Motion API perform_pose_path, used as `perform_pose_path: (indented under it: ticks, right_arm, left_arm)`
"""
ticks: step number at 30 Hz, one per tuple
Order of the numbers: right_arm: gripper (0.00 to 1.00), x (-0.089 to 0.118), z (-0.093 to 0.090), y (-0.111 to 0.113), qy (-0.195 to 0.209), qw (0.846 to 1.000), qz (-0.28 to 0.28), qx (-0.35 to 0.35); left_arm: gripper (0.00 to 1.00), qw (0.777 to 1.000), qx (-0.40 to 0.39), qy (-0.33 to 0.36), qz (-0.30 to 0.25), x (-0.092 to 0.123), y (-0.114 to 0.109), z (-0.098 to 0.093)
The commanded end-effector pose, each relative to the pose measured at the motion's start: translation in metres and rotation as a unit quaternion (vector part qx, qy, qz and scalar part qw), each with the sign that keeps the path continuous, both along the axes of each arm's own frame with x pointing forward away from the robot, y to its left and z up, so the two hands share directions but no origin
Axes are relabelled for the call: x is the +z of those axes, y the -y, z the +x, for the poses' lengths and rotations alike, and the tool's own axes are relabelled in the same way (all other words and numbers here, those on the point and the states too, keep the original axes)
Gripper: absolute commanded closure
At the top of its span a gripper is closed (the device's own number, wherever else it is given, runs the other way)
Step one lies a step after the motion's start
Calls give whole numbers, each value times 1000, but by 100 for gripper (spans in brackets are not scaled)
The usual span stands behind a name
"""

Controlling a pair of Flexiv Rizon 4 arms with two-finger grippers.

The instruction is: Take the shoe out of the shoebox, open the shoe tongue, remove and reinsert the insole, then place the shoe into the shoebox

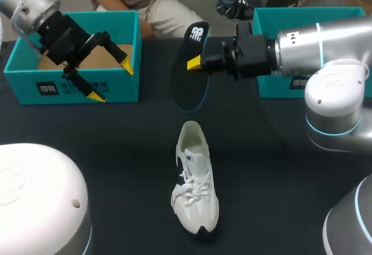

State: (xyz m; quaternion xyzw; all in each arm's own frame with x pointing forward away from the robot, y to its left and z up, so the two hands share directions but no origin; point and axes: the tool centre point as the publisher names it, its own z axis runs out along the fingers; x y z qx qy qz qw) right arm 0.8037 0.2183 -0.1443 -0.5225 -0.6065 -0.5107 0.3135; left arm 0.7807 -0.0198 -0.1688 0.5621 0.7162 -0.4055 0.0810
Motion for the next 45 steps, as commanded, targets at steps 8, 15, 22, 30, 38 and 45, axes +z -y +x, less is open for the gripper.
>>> perform_pose_path:
  ticks: [8, 15, 22, 30, 38, 45]
  right_arm:
    - [100, 0, 0, -2, -1, 1000, -2, -1]
    - [100, 0, 0, -2, -1, 1000, -2, -1]
    - [100, 0, 0, -2, -1, 1000, -2, -1]
    - [100, 0, 0, -2, -1, 1000, -2, -1]
    - [100, 0, 0, -2, -1, 1000, -2, -1]
    - [100, 0, 0, -2, -1, 1000, -2, -1]
  left_arm:
    - [0, 995, 56, 33, 82, -12, -22, 3]
    - [0, 995, 56, 33, 82, -12, -22, 3]
    - [0, 995, 56, 33, 82, -12, -22, 3]
    - [0, 995, 56, 33, 82, -12, -22, 3]
    - [0, 975, 154, -4, 161, -36, -36, -8]
    - [0, 942, 240, -69, 226, -74, -68, -7]
